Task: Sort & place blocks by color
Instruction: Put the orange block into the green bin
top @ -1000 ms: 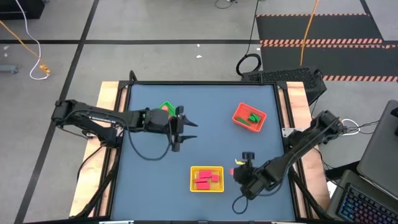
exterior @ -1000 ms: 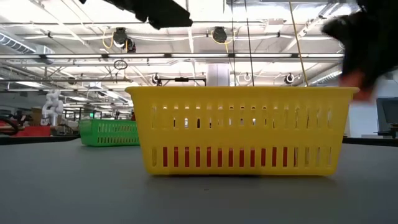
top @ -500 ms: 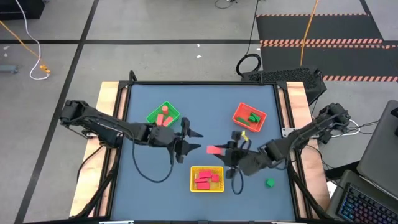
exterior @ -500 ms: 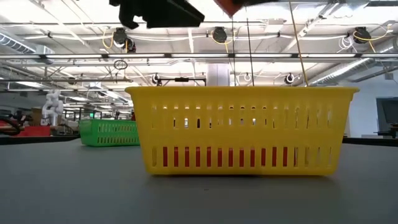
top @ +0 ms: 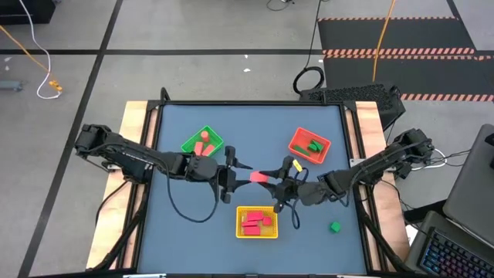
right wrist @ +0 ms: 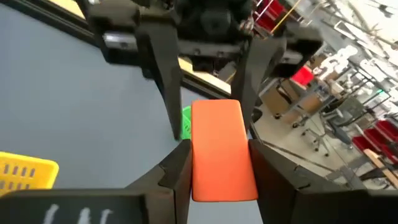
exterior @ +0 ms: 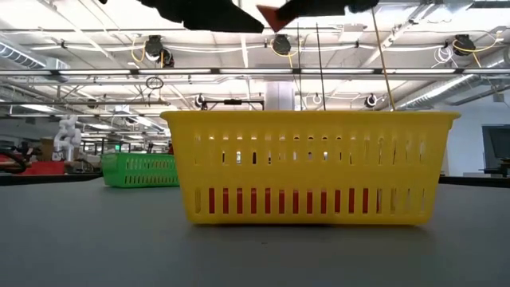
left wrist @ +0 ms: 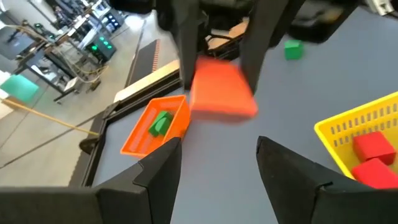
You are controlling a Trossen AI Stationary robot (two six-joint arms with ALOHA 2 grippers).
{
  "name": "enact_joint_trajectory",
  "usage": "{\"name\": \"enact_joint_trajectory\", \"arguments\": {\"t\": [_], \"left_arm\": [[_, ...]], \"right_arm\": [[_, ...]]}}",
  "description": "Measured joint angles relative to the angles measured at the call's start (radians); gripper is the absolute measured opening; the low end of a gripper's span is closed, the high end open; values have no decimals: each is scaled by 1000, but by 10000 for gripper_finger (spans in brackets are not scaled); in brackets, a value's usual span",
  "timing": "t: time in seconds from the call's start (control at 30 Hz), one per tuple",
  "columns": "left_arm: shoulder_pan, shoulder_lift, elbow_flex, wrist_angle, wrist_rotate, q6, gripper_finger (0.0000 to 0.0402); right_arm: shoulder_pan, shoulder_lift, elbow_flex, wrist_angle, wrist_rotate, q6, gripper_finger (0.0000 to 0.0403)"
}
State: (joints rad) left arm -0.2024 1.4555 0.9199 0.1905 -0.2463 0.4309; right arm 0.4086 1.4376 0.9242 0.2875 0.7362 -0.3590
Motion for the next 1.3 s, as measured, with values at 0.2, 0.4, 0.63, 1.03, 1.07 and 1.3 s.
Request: {"name": "enact_joint_trajectory", "arguments": {"t": [0.2, 0.4, 0.63, 1.03, 1.07, 1.3], "left_arm": [[-2, 0, 0, 29, 10, -3, 209], [-3, 0, 0, 51, 14, -7, 209], [-3, 0, 0, 56, 13, -15, 209], [-2, 0, 0, 56, 10, -22, 209], [-2, 0, 0, 58, 8, -21, 207], [-1, -1, 0, 78, -5, -29, 122]], "right_arm": [[-29, 0, -42, 37, -8, 12, 120], [-36, 0, -53, 61, -34, 3, 120], [-37, 0, -53, 98, -35, -17, 120], [-41, 0, -53, 113, -42, -12, 120], [-41, 0, -53, 113, -56, -7, 120], [-43, 0, -53, 120, -56, 5, 120]]}}
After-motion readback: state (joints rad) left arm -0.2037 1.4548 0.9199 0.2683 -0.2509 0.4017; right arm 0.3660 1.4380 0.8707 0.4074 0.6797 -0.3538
